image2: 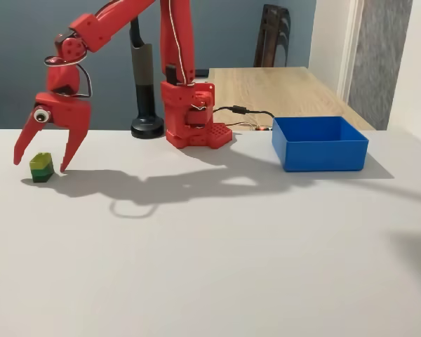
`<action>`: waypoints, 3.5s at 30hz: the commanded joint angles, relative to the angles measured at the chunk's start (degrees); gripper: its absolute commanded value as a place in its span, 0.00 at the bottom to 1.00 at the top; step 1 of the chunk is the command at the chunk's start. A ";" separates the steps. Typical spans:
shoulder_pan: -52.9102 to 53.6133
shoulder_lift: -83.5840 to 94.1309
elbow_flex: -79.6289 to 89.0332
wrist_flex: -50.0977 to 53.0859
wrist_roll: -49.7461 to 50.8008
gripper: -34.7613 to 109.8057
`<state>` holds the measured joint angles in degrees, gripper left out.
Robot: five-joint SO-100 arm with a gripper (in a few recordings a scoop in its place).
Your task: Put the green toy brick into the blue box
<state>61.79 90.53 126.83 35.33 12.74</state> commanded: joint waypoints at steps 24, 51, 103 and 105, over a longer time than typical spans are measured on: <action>-1.76 0.09 -1.23 -5.89 4.92 0.27; -18.98 1.23 -26.81 24.52 -0.44 0.24; -118.21 20.74 -26.10 41.84 -7.47 0.24; -120.41 20.74 -26.63 43.86 -7.47 0.24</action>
<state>-54.58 106.61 104.33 76.20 4.48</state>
